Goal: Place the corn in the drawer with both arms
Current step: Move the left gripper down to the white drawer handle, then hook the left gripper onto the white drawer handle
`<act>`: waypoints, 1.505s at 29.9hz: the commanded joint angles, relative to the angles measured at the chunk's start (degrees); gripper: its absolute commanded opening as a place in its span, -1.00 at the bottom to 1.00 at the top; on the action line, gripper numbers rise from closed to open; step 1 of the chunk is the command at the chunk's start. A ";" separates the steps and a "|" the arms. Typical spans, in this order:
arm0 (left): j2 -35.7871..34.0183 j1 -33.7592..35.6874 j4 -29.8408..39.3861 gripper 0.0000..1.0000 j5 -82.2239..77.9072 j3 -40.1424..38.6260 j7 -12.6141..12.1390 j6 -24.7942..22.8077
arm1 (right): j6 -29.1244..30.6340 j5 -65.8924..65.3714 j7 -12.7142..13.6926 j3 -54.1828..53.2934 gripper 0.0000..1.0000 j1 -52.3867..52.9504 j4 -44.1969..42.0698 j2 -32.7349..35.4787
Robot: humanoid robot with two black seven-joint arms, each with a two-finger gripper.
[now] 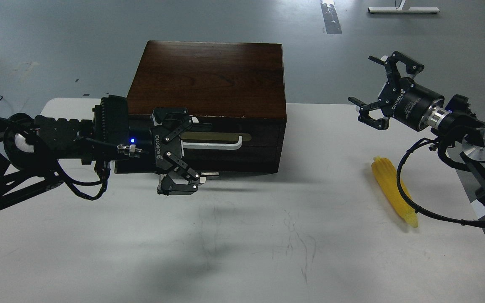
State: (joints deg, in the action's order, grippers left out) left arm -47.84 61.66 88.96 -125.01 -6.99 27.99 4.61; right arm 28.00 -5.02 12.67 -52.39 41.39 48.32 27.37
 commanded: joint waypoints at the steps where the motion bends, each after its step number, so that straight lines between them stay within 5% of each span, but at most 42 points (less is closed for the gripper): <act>1: 2.39 1.80 -3.26 0.97 0.01 -0.04 0.01 -2.14 | 0.00 0.01 -0.02 0.00 1.00 0.01 -0.15 0.05; 21: 6.97 1.01 -7.67 0.97 0.01 0.75 0.01 -9.44 | 0.00 0.01 -0.02 0.00 1.00 0.09 -0.15 0.05; 45: 8.64 0.22 -12.15 0.97 0.01 1.80 0.01 -9.62 | 0.00 0.01 -0.02 0.00 1.00 0.01 -0.24 -0.03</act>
State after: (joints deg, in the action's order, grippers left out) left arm -39.44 61.81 77.48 -125.00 -5.59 28.00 -5.01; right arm 28.00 -5.01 12.65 -52.37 41.39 48.08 27.33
